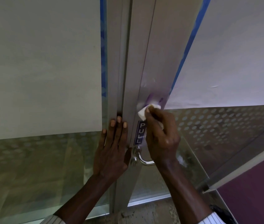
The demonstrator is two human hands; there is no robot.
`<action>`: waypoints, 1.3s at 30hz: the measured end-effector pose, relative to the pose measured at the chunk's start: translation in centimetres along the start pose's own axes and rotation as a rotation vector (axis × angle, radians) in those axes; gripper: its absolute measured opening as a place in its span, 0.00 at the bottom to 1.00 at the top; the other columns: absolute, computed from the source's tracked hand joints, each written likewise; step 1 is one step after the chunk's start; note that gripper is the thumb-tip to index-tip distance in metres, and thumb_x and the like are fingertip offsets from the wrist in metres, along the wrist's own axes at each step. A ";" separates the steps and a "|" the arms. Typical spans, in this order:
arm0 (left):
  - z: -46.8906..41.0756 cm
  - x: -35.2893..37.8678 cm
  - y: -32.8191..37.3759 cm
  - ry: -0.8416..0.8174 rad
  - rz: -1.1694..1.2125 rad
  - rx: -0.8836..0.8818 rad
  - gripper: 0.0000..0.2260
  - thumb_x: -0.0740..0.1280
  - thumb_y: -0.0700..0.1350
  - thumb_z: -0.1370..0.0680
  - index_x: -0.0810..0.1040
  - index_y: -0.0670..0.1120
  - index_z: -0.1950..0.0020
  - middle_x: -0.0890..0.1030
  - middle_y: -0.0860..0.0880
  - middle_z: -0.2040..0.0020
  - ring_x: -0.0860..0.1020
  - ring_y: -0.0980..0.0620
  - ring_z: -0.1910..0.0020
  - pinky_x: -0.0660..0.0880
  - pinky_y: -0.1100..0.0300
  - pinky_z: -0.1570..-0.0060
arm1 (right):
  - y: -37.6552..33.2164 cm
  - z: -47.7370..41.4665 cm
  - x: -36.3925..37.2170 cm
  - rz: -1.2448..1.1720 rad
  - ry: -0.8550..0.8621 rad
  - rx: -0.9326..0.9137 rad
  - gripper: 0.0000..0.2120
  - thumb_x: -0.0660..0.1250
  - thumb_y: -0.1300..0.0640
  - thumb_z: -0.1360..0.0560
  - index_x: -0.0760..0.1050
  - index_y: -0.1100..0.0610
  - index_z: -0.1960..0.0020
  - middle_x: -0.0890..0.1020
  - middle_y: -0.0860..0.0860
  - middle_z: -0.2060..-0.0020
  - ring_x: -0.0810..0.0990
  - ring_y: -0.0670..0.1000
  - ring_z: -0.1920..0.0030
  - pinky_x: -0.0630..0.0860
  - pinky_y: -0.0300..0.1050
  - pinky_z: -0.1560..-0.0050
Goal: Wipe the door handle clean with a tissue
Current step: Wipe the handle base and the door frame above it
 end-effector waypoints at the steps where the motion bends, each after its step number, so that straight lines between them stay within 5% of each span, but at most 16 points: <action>1: 0.0 0.1 0.0 0.003 -0.003 0.001 0.51 0.69 0.58 0.21 0.42 0.42 0.09 0.41 0.41 0.08 0.40 0.43 0.08 0.36 0.48 0.10 | 0.2 -1.1 -0.3 -0.008 0.036 0.016 0.08 0.75 0.68 0.20 0.87 0.69 0.42 0.87 0.66 0.48 0.86 0.60 0.48 0.85 0.45 0.45; 7: 0.1 0.6 -0.1 0.018 -0.024 0.000 0.48 0.65 0.60 0.18 0.42 0.42 0.09 0.41 0.41 0.08 0.40 0.43 0.08 0.36 0.47 0.10 | 0.2 -4.6 0.0 -0.004 0.097 -0.013 0.08 0.75 0.66 0.18 0.86 0.66 0.39 0.82 0.59 0.44 0.85 0.60 0.48 0.84 0.45 0.49; 14: 0.2 1.2 -0.5 0.035 -0.025 0.030 0.53 0.71 0.59 0.22 0.43 0.42 0.09 0.41 0.41 0.08 0.41 0.43 0.08 0.37 0.47 0.10 | 0.2 1.7 0.8 0.039 -0.101 -0.001 0.10 0.70 0.68 0.16 0.87 0.67 0.39 0.86 0.65 0.49 0.85 0.63 0.52 0.83 0.51 0.52; 21: 0.4 1.6 -0.5 0.060 -0.033 0.027 0.47 0.64 0.61 0.18 0.43 0.42 0.09 0.41 0.41 0.08 0.40 0.42 0.08 0.38 0.47 0.10 | 0.5 -3.6 0.4 0.003 0.088 0.015 0.10 0.72 0.67 0.17 0.86 0.65 0.36 0.77 0.57 0.41 0.82 0.60 0.47 0.83 0.48 0.49; 28: 0.5 1.0 -0.3 0.058 -0.051 0.043 0.50 0.68 0.60 0.20 0.43 0.42 0.09 0.41 0.40 0.08 0.41 0.42 0.08 0.39 0.47 0.10 | 0.6 2.6 1.3 0.050 -0.119 0.030 0.10 0.68 0.66 0.15 0.86 0.67 0.37 0.86 0.64 0.49 0.84 0.60 0.51 0.83 0.50 0.53; 32: 0.5 0.1 -0.3 0.075 -0.049 0.060 0.54 0.74 0.57 0.23 0.44 0.41 0.09 0.41 0.39 0.09 0.42 0.41 0.08 0.40 0.47 0.09 | 1.3 -1.0 0.1 0.041 0.010 0.018 0.09 0.75 0.68 0.19 0.87 0.68 0.40 0.86 0.65 0.51 0.82 0.57 0.50 0.78 0.37 0.46; 39: 1.1 0.5 -0.8 0.060 -0.087 0.013 0.52 0.70 0.62 0.21 0.43 0.39 0.09 0.40 0.36 0.09 0.41 0.39 0.08 0.39 0.45 0.09 | 0.2 -5.0 0.2 0.027 0.089 -0.043 0.10 0.72 0.68 0.17 0.85 0.67 0.37 0.82 0.62 0.46 0.83 0.60 0.50 0.83 0.45 0.51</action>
Point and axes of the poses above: each hand's wrist, its own z-axis away from the middle knuckle, its own x-axis out of the palm, y = z × x, the point moved 6 cm from there along -z, towards the middle knuckle
